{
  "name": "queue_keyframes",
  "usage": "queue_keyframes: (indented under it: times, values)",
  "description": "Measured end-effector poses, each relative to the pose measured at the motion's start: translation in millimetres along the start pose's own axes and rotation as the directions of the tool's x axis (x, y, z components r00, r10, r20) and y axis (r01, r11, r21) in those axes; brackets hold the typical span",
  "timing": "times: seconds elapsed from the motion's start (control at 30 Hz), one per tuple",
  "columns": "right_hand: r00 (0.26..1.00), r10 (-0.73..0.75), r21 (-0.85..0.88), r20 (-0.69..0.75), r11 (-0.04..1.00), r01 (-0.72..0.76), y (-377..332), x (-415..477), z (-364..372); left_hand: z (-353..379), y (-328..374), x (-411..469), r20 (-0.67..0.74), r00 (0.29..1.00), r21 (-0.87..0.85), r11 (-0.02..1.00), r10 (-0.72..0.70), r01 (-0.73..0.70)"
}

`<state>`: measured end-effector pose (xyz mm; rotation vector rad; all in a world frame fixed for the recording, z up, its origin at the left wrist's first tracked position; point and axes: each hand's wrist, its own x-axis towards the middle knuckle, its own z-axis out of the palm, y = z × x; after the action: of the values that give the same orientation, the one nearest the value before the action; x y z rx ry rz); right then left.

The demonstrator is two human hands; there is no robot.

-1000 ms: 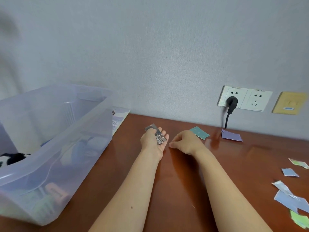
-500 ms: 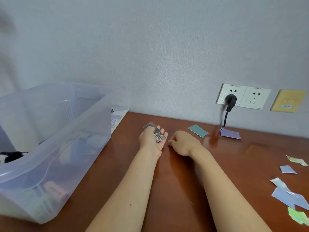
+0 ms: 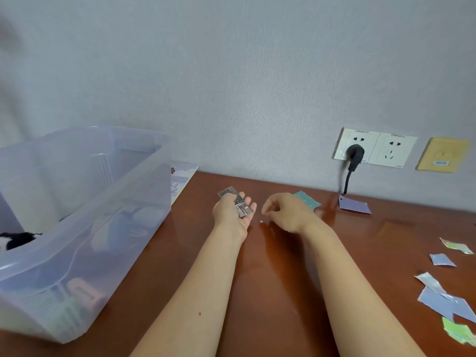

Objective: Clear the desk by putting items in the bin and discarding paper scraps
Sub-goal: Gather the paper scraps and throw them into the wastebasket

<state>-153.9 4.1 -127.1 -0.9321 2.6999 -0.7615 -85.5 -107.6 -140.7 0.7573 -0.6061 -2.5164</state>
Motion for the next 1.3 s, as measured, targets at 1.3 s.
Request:
queue_keyframes:
  times: [1.3]
  values:
    - [0.982, -0.125, 0.187, -0.139, 0.971, 0.150, -13, 0, -8, 1, -3, 1, 0.043, 0.998, -0.027, 0.998, -0.047, 0.048]
